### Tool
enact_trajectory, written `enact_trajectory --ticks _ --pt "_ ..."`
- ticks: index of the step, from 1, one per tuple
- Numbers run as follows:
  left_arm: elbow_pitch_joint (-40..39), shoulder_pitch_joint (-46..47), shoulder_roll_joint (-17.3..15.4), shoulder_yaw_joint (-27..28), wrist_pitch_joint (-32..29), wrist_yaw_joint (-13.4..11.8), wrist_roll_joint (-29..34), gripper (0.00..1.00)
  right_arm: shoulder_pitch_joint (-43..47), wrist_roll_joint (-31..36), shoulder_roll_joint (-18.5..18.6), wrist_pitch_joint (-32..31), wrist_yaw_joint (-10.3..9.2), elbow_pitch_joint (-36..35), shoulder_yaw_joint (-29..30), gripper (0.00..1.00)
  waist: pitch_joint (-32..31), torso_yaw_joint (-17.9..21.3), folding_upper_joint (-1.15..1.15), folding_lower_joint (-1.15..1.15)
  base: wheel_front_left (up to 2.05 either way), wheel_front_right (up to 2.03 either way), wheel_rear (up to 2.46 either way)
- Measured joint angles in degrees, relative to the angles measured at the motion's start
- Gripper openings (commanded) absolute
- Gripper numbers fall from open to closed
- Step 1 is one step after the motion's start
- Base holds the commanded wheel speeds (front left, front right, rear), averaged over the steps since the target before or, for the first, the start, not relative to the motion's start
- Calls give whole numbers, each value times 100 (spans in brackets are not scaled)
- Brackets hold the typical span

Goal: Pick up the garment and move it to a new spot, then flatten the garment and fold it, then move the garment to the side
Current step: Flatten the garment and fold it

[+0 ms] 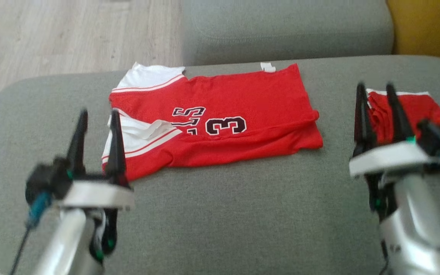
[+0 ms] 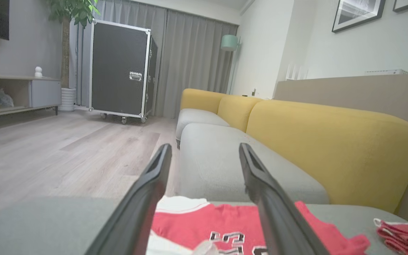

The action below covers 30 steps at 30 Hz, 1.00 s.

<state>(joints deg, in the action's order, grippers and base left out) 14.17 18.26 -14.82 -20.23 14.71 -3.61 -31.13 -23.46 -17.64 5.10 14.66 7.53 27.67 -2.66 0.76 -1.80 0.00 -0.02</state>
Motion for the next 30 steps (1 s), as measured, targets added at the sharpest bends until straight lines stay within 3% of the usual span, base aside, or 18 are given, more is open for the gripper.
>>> enact_trajectory --ticks 5,9,15,20,30 --pt "-49 -918 323 468 0 -15 310 100 987 481 -166 0 0 -503 275 100 -25 7 0 1 0 0 0" --pt "63 -1073 537 693 0 68 412 100 1240 157 -193 -1 0 -648 157 100 60 22 0 1 0 0 0" --pt "326 -985 594 804 0 169 610 100 1152 47 -202 -1 0 -894 60 100 242 77 0 2 0 0 0" --pt "1169 -578 582 829 -312 200 606 100 980 48 -204 -1 0 -1028 -71 100 468 172 0 2 0 0 0" --pt "2917 528 339 918 -1071 -91 645 100 822 -88 -204 -1 0 -1121 -115 100 1019 445 0 3 0 0 0"
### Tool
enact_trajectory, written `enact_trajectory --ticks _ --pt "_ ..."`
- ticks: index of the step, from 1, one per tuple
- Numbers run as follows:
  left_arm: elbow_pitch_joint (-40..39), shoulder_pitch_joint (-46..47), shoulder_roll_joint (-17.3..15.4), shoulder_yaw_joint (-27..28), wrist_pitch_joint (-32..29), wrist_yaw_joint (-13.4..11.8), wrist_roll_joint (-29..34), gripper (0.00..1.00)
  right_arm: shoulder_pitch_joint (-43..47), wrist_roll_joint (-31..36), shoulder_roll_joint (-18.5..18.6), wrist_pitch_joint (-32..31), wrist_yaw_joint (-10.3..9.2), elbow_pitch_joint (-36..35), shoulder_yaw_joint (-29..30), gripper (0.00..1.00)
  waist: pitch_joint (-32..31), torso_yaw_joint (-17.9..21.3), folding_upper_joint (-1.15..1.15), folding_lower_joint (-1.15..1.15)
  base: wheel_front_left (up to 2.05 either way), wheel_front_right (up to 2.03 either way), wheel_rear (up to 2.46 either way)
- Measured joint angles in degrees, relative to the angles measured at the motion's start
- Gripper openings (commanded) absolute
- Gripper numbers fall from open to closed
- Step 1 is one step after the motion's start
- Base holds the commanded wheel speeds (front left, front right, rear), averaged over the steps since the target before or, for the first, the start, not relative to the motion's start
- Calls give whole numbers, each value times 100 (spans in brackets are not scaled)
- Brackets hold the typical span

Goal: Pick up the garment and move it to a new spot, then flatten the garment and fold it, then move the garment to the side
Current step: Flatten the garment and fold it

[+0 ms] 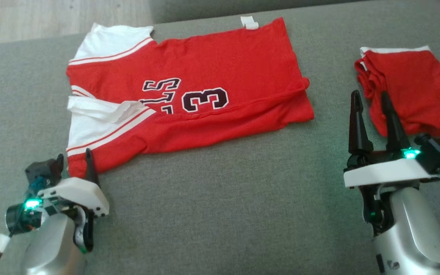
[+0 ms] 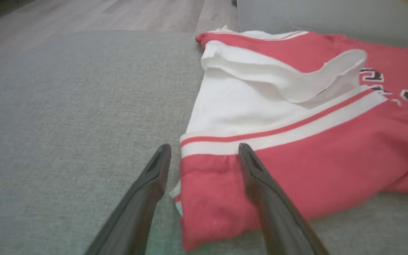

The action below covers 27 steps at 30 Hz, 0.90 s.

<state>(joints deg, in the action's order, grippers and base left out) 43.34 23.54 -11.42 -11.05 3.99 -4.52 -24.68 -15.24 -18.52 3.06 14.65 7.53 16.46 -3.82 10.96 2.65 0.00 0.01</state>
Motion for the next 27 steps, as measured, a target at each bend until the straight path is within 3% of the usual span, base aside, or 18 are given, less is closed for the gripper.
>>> enact_trajectory --ticks 6,10,11,12,14,19,27 --pt "522 398 -94 -98 -233 16 107 100 -77 -5 0 0 0 -42 57 100 148 86 0 0 0 0 0" --pt "739 597 -96 -185 -521 237 96 97 -77 -5 0 0 0 -63 79 100 152 90 0 -1 0 0 0" --pt "764 619 -94 -200 -552 303 76 36 -77 -5 0 0 0 -63 87 100 147 84 0 -1 0 0 0" --pt "780 638 -92 -218 -556 376 48 0 -77 -5 0 0 0 -63 97 100 139 76 0 -1 0 0 0" --pt "788 657 -71 -267 -542 510 44 0 -77 -2 0 1 0 -44 101 100 117 48 0 -1 0 0 0" --pt "700 646 24 -344 -85 577 2 0 -146 299 -3 -38 0 423 9 100 52 -77 0 -1 0 0 0" --pt "-192 751 60 -552 866 703 292 0 -921 491 -3 -1010 0 1706 213 100 -1 -367 0 -1 0 0 0"
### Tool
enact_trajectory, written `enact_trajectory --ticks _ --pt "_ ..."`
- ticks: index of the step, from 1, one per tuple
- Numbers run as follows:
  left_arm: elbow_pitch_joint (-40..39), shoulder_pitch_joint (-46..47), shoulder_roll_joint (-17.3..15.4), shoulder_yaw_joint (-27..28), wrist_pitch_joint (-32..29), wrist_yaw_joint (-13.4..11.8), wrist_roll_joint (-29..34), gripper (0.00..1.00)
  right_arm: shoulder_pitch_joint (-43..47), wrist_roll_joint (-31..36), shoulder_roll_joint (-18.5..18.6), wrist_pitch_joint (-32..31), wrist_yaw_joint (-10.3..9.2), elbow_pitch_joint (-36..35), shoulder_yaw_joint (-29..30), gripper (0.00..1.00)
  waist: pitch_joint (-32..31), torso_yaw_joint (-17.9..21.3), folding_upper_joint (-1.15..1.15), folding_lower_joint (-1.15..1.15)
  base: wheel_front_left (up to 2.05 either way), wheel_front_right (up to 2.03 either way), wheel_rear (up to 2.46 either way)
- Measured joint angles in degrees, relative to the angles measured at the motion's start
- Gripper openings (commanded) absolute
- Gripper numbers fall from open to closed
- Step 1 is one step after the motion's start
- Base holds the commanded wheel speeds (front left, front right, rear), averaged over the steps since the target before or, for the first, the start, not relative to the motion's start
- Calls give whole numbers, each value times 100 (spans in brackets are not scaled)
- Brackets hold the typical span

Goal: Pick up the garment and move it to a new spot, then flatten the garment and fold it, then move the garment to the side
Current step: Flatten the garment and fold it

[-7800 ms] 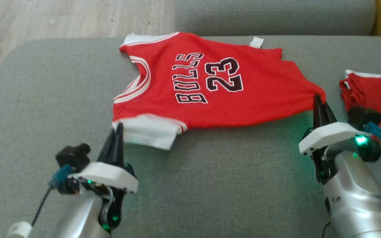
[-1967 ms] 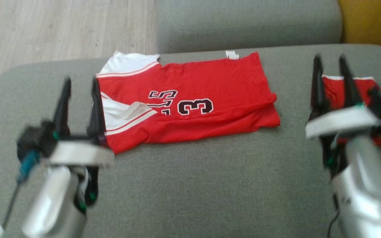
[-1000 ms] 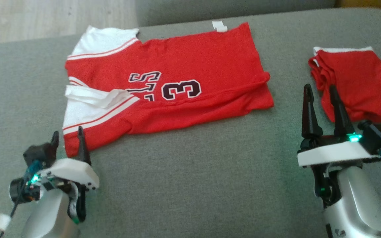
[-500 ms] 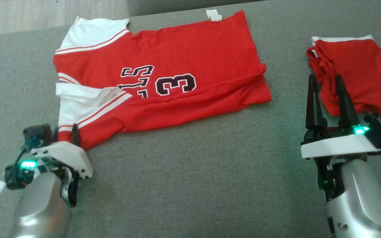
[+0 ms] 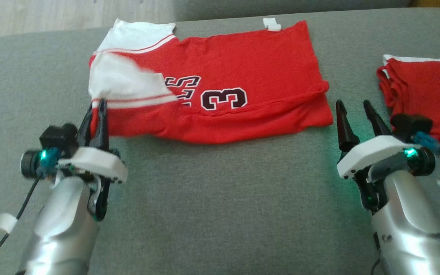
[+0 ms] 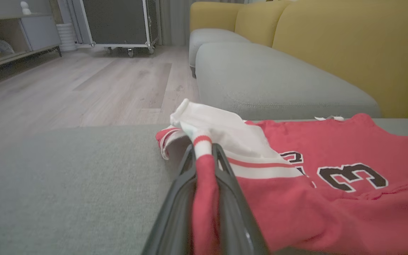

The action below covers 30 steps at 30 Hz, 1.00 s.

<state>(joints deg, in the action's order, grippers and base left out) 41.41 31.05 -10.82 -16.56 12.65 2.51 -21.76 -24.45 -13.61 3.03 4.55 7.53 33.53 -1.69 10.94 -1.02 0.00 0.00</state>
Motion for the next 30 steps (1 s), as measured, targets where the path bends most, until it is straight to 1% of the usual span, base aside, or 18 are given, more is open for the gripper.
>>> enact_trajectory --ticks 4,7,9,10,11,13,14,17,18,19,20,27,30 --pt "-541 105 -12 -81 113 -31 237 0 -397 107 9 -468 0 809 144 100 45 -133 0 0 0 0 0" --pt "-768 116 -12 -132 158 -43 302 0 -717 134 9 -647 0 1316 209 100 88 -207 0 0 0 0 0" --pt "-848 115 -11 -168 162 -41 310 0 -932 25 13 -789 0 1669 204 100 114 -246 0 1 0 0 0" --pt "-870 115 -5 -182 162 -41 312 0 -1023 -44 13 -835 0 1840 177 100 122 -262 0 0 0 0 0" --pt "-870 115 -5 -182 162 -41 312 0 -1023 -44 13 -835 0 1840 177 100 122 -262 0 0 0 0 0" --pt "-926 112 -3 -192 163 -43 320 0 -1244 -47 15 -861 0 2281 113 100 147 -294 0 0 0 0 0" --pt "-926 112 -3 -192 163 -43 320 0 -1244 -47 15 -861 0 2281 113 100 147 -294 0 0 0 0 0" --pt "-935 98 1 -196 163 -48 320 0 -1510 -67 59 -877 0 2649 -29 100 158 -332 0 0 0 0 0" --pt "-935 86 1 -201 163 -48 320 0 -1590 -122 78 -909 0 2743 -123 91 161 -347 0 0 0 0 0" --pt "-922 71 1 -209 163 -48 320 0 -1661 -153 90 -906 0 2827 -209 40 159 -356 0 0 0 0 0" --pt "-895 55 1 -219 163 -48 320 0 -1713 -159 91 -888 0 2898 -268 0 151 -361 0 0 0 0 0" --pt "-512 -87 -10 -269 -86 -42 289 0 -1725 -162 70 -265 0 3322 -388 0 -55 -329 0 0 0 0 0" --pt "-337 -306 -37 -265 -211 -56 204 0 -1659 -372 69 -71 0 3387 -422 0 -248 -294 0 0 0 0 0"
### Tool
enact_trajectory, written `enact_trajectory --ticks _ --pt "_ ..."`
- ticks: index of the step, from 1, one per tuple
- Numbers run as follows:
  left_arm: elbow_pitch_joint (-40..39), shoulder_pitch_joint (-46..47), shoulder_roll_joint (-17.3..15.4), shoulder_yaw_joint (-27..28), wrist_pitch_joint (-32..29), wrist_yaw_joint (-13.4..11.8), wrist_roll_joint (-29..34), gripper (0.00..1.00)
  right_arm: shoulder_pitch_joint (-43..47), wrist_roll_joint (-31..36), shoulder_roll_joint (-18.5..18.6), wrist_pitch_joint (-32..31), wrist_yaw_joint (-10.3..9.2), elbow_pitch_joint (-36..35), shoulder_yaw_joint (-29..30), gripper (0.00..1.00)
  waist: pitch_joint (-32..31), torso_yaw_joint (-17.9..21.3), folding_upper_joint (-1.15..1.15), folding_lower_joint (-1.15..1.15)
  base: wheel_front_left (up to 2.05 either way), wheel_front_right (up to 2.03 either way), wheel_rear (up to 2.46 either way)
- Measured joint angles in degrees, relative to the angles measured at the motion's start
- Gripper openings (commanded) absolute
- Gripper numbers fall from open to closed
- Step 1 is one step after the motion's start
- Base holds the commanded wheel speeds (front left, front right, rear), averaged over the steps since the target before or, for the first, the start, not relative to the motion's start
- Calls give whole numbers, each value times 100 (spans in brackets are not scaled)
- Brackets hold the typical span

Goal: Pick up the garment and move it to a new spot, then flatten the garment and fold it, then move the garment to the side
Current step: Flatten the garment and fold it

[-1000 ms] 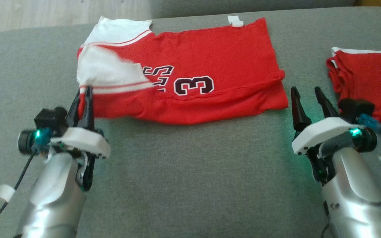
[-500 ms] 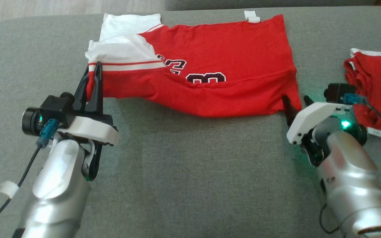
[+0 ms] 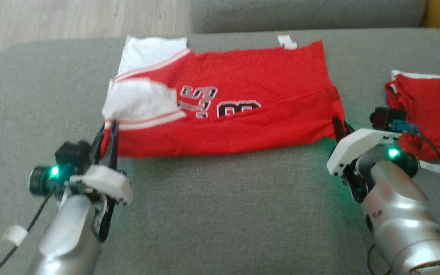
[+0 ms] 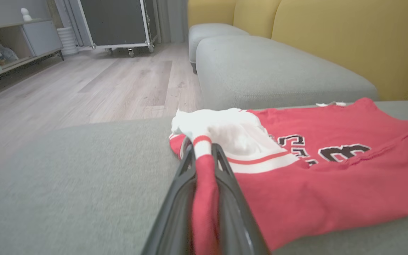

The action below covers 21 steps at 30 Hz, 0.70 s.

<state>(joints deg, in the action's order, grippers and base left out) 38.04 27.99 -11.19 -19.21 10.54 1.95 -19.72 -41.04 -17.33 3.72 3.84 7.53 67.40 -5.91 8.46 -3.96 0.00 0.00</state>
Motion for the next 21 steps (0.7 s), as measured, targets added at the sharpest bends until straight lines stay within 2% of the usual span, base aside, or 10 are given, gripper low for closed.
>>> enact_trajectory --ticks 11,16,21 --pt "-19 -1400 -213 -27 -470 5 -314 0 927 -658 -23 33 0 -38 -363 0 -1049 330 0 -1 0 0 0" --pt "-494 -1892 -318 15 -680 -103 -459 0 1267 -669 -31 -42 0 -230 -412 0 -1318 482 0 -1 0 0 0" --pt "-1071 -2254 -358 -73 -886 -201 -502 0 1589 -627 -34 -190 0 -444 -92 0 -1423 505 0 -1 0 0 0"
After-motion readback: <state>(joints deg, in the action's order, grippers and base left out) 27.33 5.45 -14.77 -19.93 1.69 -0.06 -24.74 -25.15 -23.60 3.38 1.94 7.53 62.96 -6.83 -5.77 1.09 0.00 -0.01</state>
